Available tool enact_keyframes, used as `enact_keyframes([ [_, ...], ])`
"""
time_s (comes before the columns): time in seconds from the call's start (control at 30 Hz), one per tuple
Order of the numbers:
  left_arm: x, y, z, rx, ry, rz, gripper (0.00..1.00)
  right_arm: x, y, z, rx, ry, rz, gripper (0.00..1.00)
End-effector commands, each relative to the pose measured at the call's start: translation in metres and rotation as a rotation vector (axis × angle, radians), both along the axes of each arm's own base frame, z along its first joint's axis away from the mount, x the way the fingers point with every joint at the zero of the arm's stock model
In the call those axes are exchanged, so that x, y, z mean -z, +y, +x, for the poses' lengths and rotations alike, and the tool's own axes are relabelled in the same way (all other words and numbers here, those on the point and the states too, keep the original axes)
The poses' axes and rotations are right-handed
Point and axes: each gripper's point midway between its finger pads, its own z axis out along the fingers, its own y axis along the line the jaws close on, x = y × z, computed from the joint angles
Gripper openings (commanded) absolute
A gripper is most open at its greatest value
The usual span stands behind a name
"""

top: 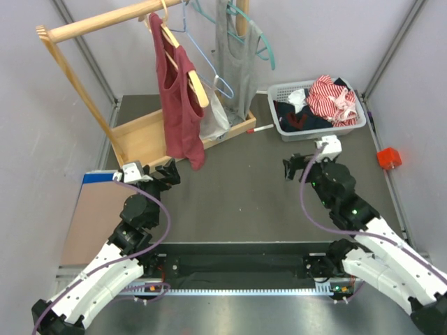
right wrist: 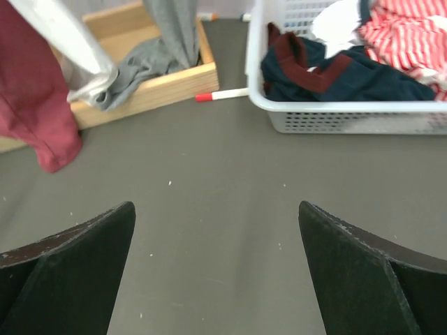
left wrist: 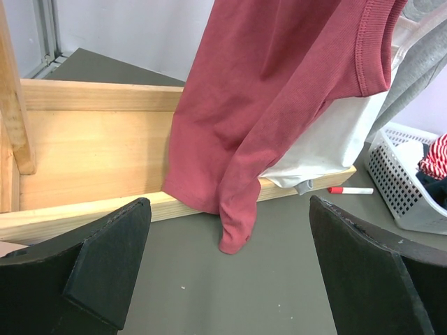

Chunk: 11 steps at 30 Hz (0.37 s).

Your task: Place the tank top on the hanger

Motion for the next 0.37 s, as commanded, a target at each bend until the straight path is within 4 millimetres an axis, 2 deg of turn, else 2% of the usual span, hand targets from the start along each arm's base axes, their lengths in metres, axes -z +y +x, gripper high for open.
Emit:
enact_keyframes([
  [0.0, -0.009, 0.002, 0.000, -0.010, -0.022, -0.001, 0.99, -0.015, -0.029, -0.016, 0.098, -0.077, 0.162, 1.00],
  [0.03, -0.009, 0.002, 0.000, -0.008, -0.022, 0.001, 0.99, -0.019, -0.034, -0.020, 0.107, -0.097, 0.180, 1.00],
  [0.13, -0.008, 0.001, 0.001, -0.008, -0.019, 0.009, 0.99, -0.011, -0.041, -0.026, 0.128, -0.095, 0.191, 1.00],
  [0.33, -0.007, -0.002, 0.002, 0.003, -0.011, 0.018, 0.99, 0.003, -0.044, -0.027, 0.144, -0.072, 0.171, 1.00],
])
